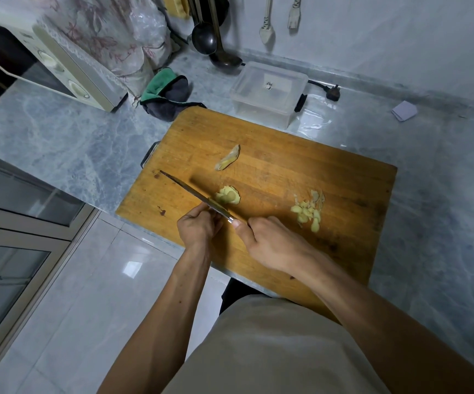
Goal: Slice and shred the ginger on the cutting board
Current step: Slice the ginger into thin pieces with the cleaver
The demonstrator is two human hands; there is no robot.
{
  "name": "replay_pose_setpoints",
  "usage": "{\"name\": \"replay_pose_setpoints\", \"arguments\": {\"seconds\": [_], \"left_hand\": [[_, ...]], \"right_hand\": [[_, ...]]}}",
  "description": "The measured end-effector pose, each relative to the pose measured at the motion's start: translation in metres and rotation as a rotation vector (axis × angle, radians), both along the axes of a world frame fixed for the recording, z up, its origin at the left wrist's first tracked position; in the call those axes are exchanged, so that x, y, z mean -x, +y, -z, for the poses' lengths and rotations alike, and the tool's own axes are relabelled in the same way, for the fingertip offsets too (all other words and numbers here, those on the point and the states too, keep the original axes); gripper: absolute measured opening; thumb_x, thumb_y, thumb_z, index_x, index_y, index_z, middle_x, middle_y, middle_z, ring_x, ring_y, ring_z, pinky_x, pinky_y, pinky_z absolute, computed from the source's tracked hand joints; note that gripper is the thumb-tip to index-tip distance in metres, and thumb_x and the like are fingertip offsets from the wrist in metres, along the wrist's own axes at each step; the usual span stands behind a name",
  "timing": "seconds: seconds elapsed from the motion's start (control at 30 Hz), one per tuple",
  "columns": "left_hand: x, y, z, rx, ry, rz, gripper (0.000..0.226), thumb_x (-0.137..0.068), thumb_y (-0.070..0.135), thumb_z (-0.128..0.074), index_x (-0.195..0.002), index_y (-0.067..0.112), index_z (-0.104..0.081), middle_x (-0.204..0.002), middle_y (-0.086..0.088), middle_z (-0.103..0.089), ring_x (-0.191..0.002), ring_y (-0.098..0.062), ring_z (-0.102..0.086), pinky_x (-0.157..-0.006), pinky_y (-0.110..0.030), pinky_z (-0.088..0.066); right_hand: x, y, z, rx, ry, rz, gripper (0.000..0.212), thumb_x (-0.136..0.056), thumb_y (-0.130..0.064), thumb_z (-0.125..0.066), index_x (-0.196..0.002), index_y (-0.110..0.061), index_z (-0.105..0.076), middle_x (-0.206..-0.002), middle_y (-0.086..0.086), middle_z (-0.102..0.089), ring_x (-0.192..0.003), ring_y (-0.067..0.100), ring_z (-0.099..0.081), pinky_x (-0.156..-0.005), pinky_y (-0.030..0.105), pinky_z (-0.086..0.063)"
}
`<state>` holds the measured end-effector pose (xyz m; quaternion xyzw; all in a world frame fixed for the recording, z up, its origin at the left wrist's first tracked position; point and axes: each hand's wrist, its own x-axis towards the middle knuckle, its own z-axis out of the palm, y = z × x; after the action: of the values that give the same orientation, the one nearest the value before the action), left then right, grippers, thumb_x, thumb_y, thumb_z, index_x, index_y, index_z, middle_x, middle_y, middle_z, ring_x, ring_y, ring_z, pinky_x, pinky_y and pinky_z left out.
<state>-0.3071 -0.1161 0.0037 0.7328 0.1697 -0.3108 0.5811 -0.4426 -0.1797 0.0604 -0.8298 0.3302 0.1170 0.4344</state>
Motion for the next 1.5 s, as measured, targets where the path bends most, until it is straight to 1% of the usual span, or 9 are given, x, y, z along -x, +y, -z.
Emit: {"name": "replay_pose_setpoints", "arguments": {"seconds": [0.1, 0.23, 0.3, 0.43, 0.63, 0.8, 0.93, 1.07, 1.5], "left_hand": [[0.001, 0.0, 0.001, -0.006, -0.023, 0.006, 0.041, -0.092, -0.011, -0.039, -0.107, 0.003, -0.074, -0.081, -0.005, -0.073, -0.076, -0.02, -0.07, -0.079, -0.039, -0.061], [0.004, 0.0, -0.005, 0.015, -0.051, -0.017, 0.035, -0.091, -0.012, -0.043, -0.102, 0.0, -0.074, -0.074, -0.004, -0.07, -0.052, -0.006, -0.067, -0.053, -0.02, -0.057], [0.005, 0.0, -0.008, 0.022, -0.063, -0.017, 0.033, -0.09, -0.012, -0.044, -0.101, 0.001, -0.074, -0.075, -0.005, -0.07, -0.05, -0.006, -0.066, -0.049, -0.017, -0.053], [0.002, 0.001, -0.005, 0.024, -0.059, -0.013, 0.039, -0.09, -0.012, -0.042, -0.101, 0.004, -0.075, -0.074, -0.001, -0.072, -0.065, -0.015, -0.07, -0.056, -0.021, -0.058], [0.001, -0.001, 0.004, -0.039, -0.1, 0.008, 0.039, -0.089, -0.009, -0.043, -0.102, 0.006, -0.076, -0.076, 0.002, -0.073, -0.056, -0.004, -0.068, -0.06, -0.022, -0.059], [0.0, 0.002, 0.003, 0.029, -0.035, -0.016, 0.041, -0.092, -0.012, -0.041, -0.11, 0.007, -0.073, -0.082, -0.004, -0.073, -0.073, -0.018, -0.069, -0.08, -0.038, -0.061], [-0.005, 0.004, 0.011, 0.04, -0.005, -0.026, 0.032, -0.093, -0.009, -0.052, -0.108, 0.009, -0.073, -0.091, -0.009, -0.074, -0.075, -0.018, -0.07, -0.069, -0.029, -0.061], [-0.008, 0.007, 0.011, 0.074, 0.037, -0.031, 0.024, -0.092, -0.006, -0.061, -0.105, 0.01, -0.073, -0.089, -0.008, -0.073, -0.072, -0.015, -0.068, -0.06, -0.022, -0.059], [-0.002, 0.006, 0.015, 0.084, 0.016, -0.013, 0.029, -0.093, -0.01, -0.053, -0.115, 0.001, -0.07, -0.083, -0.007, -0.071, -0.074, -0.015, -0.067, -0.079, -0.031, -0.06]], "right_hand": [[-0.001, -0.003, 0.003, -0.01, 0.012, 0.007, 0.052, -0.104, -0.061, -0.024, -0.074, -0.024, -0.044, -0.089, 0.005, -0.056, -0.071, 0.021, -0.057, -0.052, 0.03, -0.035], [-0.007, 0.0, 0.005, -0.03, 0.038, -0.009, 0.051, -0.105, -0.059, -0.022, -0.087, -0.019, -0.049, -0.103, 0.009, -0.052, -0.094, 0.029, -0.058, -0.071, 0.037, -0.047], [-0.013, 0.0, 0.008, -0.026, 0.05, -0.017, 0.053, -0.105, -0.059, -0.021, -0.089, -0.018, -0.05, -0.105, 0.011, -0.053, -0.094, 0.03, -0.058, -0.071, 0.037, -0.047], [-0.02, -0.006, 0.018, -0.017, 0.051, -0.009, 0.053, -0.104, -0.06, -0.022, -0.072, -0.024, -0.042, -0.092, 0.009, -0.055, -0.073, 0.024, -0.053, -0.054, 0.031, -0.033], [-0.019, -0.005, 0.023, -0.045, 0.038, 0.008, 0.05, -0.104, -0.061, -0.022, -0.08, -0.023, -0.045, -0.106, 0.014, -0.058, -0.094, 0.031, -0.059, -0.076, 0.041, -0.05], [-0.019, -0.017, 0.026, -0.07, -0.002, 0.047, 0.058, -0.105, -0.059, -0.026, -0.071, -0.018, -0.05, -0.083, 0.006, -0.06, -0.079, 0.024, -0.059, -0.072, 0.038, -0.047], [-0.011, -0.021, 0.02, -0.059, -0.029, 0.05, 0.067, -0.104, -0.06, -0.022, -0.072, -0.012, -0.057, -0.073, 0.003, -0.06, -0.075, 0.02, -0.06, -0.075, 0.04, -0.051], [0.001, -0.016, 0.014, -0.049, -0.053, 0.036, 0.063, -0.104, -0.06, -0.024, -0.067, -0.017, -0.05, -0.07, 0.002, -0.055, -0.069, 0.019, -0.057, -0.071, 0.043, -0.051], [0.01, -0.003, 0.004, 0.03, -0.041, 0.0, 0.054, -0.103, -0.062, -0.024, -0.071, -0.023, -0.044, -0.086, 0.008, -0.056, -0.075, 0.024, -0.058, -0.068, 0.042, -0.051]]}}
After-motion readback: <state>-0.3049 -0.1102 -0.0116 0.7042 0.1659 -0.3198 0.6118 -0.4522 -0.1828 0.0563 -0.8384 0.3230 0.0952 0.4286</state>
